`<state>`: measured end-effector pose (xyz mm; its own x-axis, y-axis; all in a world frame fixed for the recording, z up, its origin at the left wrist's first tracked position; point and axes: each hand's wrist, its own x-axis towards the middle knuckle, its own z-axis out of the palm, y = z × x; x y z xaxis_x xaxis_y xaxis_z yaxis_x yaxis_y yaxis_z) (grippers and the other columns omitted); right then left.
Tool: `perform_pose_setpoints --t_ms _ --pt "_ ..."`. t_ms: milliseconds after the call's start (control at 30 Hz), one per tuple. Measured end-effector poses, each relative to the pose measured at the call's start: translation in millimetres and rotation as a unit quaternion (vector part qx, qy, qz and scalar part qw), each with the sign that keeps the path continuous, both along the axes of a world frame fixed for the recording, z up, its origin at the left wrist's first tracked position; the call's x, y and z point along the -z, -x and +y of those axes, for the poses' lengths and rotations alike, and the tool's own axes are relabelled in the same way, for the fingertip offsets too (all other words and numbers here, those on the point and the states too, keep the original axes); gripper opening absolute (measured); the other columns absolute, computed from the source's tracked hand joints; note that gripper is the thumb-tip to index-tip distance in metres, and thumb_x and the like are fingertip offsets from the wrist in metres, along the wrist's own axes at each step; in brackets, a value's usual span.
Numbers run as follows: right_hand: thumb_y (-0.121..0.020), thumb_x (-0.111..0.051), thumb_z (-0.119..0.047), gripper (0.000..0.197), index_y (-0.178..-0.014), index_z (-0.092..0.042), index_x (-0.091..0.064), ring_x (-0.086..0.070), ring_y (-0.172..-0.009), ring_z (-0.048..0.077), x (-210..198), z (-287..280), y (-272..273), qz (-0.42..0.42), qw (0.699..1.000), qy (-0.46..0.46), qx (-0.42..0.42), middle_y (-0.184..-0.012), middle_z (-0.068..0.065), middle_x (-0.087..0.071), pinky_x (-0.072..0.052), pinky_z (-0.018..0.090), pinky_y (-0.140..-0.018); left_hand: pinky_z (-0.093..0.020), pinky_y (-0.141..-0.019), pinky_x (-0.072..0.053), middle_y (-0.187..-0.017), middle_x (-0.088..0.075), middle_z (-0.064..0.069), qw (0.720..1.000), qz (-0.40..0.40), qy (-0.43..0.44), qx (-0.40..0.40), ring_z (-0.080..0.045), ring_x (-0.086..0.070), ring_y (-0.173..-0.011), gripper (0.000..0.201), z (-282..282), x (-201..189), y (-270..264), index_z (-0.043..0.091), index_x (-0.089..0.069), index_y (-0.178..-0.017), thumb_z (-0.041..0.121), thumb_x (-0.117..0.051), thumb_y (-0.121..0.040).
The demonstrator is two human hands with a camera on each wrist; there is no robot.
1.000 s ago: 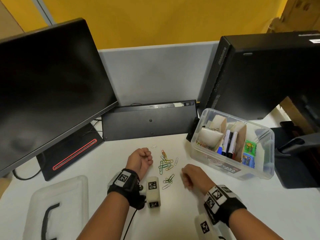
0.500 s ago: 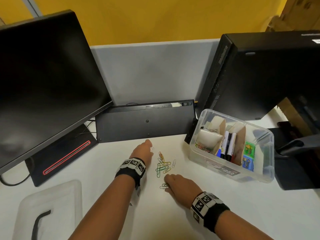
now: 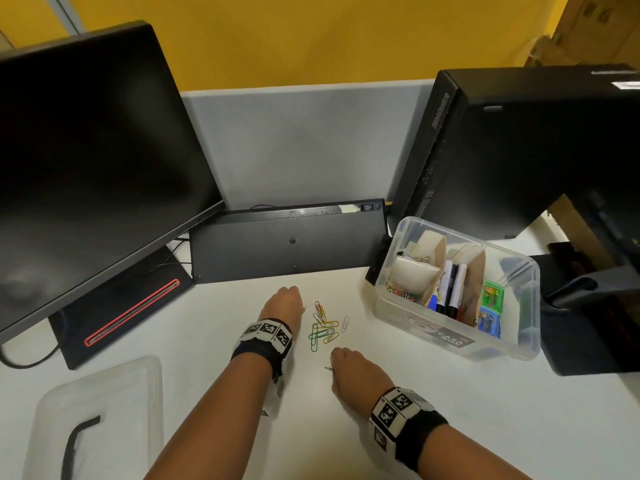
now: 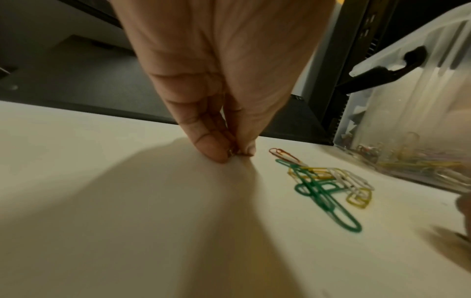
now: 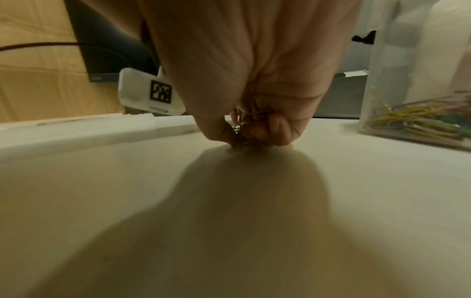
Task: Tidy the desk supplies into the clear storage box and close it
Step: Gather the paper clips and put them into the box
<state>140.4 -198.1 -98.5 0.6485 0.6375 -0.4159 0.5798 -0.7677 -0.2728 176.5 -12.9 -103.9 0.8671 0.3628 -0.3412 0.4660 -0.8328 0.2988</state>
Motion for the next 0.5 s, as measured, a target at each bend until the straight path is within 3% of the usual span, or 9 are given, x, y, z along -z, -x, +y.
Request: perform_pose_setpoints --t_ms 100,167,200,233,333,367,400,433,500 --pt "-0.098 -0.033 -0.016 0.013 -0.101 -0.015 -0.045 -0.050 -0.078 0.019 2 -8 -1 0.061 0.993 -0.071 0.068 -0.094 0.003 -0.052 -0.036 0.028 -0.065 -0.030 -0.079 -0.050 -0.097 -0.064 -0.007 0.995 -0.023 0.081 -0.052 -0.023 -0.061 -0.088 0.012 -4 -3 11 0.010 -0.056 -0.103 0.016 -0.053 -0.092" --pt "-0.099 -0.036 -0.024 0.015 -0.085 -0.021 -0.042 -0.045 -0.066 0.012 3 -19 -7 0.156 0.965 -0.158 0.137 -0.081 -0.002 -0.052 -0.037 0.026 -0.060 -0.031 -0.077 -0.051 -0.085 -0.064 -0.004 0.957 -0.050 0.252 -0.134 -0.018 -0.060 -0.077 0.015 -2 -4 22 0.012 -0.059 -0.105 0.015 -0.054 -0.091" --pt "-0.098 -0.039 -0.024 0.018 -0.081 -0.021 -0.041 -0.043 -0.062 0.011 3 -25 -11 0.217 0.936 -0.208 0.182 -0.075 -0.002 -0.052 -0.035 0.025 -0.057 -0.032 -0.079 -0.054 -0.081 -0.063 -0.004 0.918 -0.063 0.353 -0.170 -0.016 -0.059 -0.073 0.018 -3 -7 30 0.010 -0.061 -0.108 0.014 -0.052 -0.093" --pt "-0.097 -0.043 -0.021 0.018 -0.079 -0.019 -0.041 -0.042 -0.058 0.012 2 -31 -14 0.293 0.884 -0.271 0.242 -0.069 0.000 -0.051 -0.032 0.025 -0.053 -0.031 -0.078 -0.055 -0.078 -0.060 -0.004 0.865 -0.076 0.449 -0.211 -0.015 -0.057 -0.071 0.021 -4 -11 38 0.007 -0.062 -0.110 0.012 -0.048 -0.095" --pt "-0.080 -0.052 -0.021 0.015 -0.069 -0.014 -0.044 -0.033 -0.050 0.016 -1 -45 -21 0.496 0.650 -0.418 0.395 -0.056 0.004 -0.044 -0.021 0.026 -0.047 -0.022 -0.066 -0.052 -0.072 -0.055 -0.005 0.643 -0.124 0.675 -0.341 -0.013 -0.052 -0.068 0.021 -11 -25 59 0.001 -0.062 -0.102 0.006 -0.043 -0.097" --pt "-0.079 -0.051 -0.024 0.016 -0.067 -0.014 -0.045 -0.033 -0.050 0.016 -3 -48 -22 0.523 0.614 -0.427 0.409 -0.055 0.003 -0.045 -0.021 0.024 -0.046 -0.024 -0.065 -0.049 -0.071 -0.053 -0.006 0.583 -0.138 0.712 -0.365 -0.015 -0.050 -0.067 0.019 -14 -29 63 0.001 -0.061 -0.095 0.005 -0.043 -0.095" --pt "-0.081 -0.048 -0.027 0.020 -0.066 -0.014 -0.046 -0.034 -0.050 0.015 -4 -50 -21 0.541 0.593 -0.428 0.415 -0.055 0.003 -0.046 -0.021 0.024 -0.047 -0.025 -0.063 -0.045 -0.071 -0.051 -0.007 0.548 -0.146 0.731 -0.380 -0.016 -0.049 -0.065 0.017 -14 -29 66 0.002 -0.059 -0.088 0.006 -0.042 -0.092" --pt "-0.086 -0.046 -0.030 0.026 -0.065 -0.015 -0.047 -0.035 -0.048 0.015 -5 -51 -22 0.550 0.587 -0.424 0.417 -0.055 0.003 -0.046 -0.018 0.025 -0.050 -0.026 -0.062 -0.042 -0.070 -0.050 -0.008 0.532 -0.150 0.738 -0.388 -0.017 -0.047 -0.063 0.017 -17 -30 69 0.004 -0.056 -0.082 0.007 -0.041 -0.089" --pt "-0.092 -0.045 -0.032 0.034 -0.064 -0.015 -0.047 -0.036 -0.045 0.013 -7 -50 -22 0.541 0.604 -0.407 0.421 -0.054 0.003 -0.046 -0.011 0.030 -0.054 -0.025 -0.056 -0.036 -0.065 -0.048 -0.006 0.544 -0.148 0.726 -0.394 -0.016 -0.043 -0.056 0.020 -21 -30 72 0.008 -0.050 -0.072 0.012 -0.037 -0.086"
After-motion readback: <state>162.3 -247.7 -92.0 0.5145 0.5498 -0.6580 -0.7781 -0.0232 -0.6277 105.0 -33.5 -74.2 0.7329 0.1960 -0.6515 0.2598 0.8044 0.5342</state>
